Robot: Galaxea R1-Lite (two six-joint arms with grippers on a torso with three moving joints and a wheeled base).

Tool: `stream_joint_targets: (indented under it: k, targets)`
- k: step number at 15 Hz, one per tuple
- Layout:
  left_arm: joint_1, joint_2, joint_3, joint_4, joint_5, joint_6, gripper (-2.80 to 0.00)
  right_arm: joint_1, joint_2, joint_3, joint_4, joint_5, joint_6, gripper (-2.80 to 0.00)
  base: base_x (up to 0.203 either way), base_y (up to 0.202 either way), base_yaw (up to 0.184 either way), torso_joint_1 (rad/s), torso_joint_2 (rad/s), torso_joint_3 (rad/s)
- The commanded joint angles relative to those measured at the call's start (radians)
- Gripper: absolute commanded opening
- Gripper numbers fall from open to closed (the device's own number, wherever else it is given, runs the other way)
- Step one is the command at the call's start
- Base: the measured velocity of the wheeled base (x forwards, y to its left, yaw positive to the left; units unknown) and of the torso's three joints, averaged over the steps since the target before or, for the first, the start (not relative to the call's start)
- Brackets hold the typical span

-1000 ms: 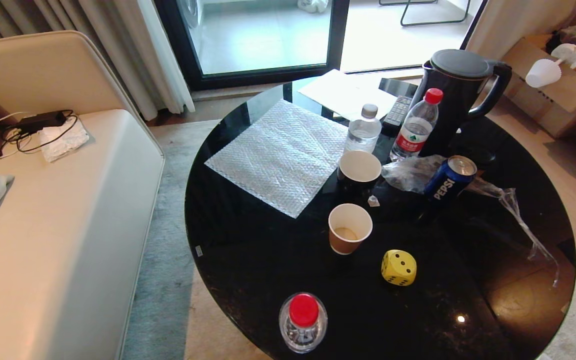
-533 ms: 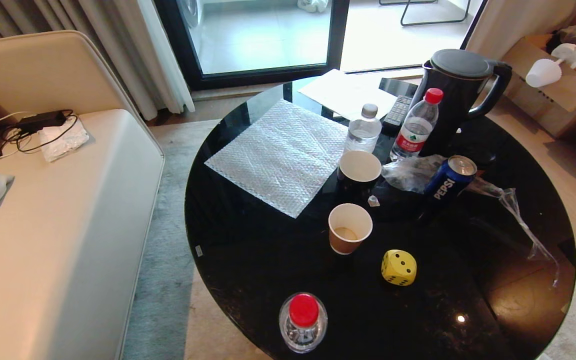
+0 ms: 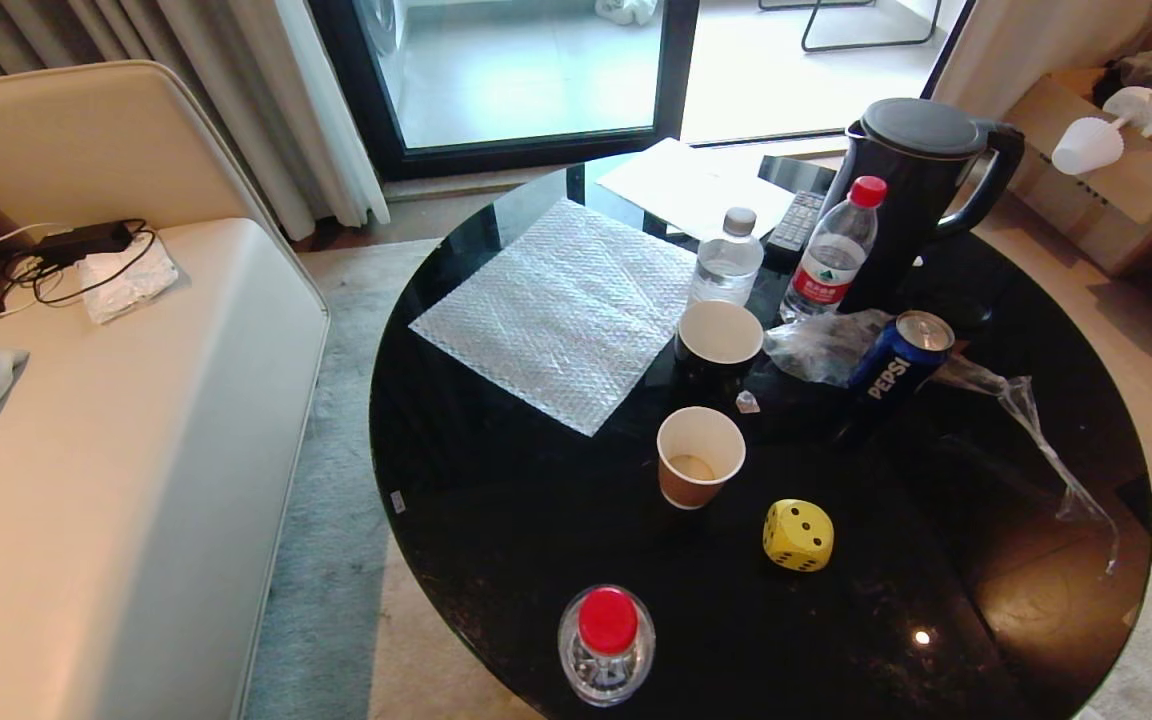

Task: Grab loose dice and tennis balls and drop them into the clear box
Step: Pick up toys out of the box

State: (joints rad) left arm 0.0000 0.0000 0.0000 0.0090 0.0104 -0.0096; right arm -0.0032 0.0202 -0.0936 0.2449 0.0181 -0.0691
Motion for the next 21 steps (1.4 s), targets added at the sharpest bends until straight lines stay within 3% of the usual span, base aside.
stream_joint_targets:
  k: [1, 18, 21]
  targets:
    - [0.000, 0.000, 0.002, 0.000, 0.000, -0.001, -2.80, 0.000, 0.000, 0.000, 0.002, 0.000, -0.001, -2.80, 0.000, 0.000, 0.000, 0.000, 0.00, 0.000]
    - [0.000, 0.000, 0.001, 0.000, 0.000, -0.001, -2.80, 0.000, 0.000, -0.029, 0.018, 0.007, -0.001, -2.80, 0.000, 0.000, 0.000, 0.000, 0.00, 0.000]
    - [0.000, 0.000, 0.000, 0.000, 0.000, -0.001, -2.80, 0.000, 0.050, -0.209, 0.162, 0.026, 0.003, -2.80, 0.000, 0.000, 0.000, 0.000, 0.00, 0.000]
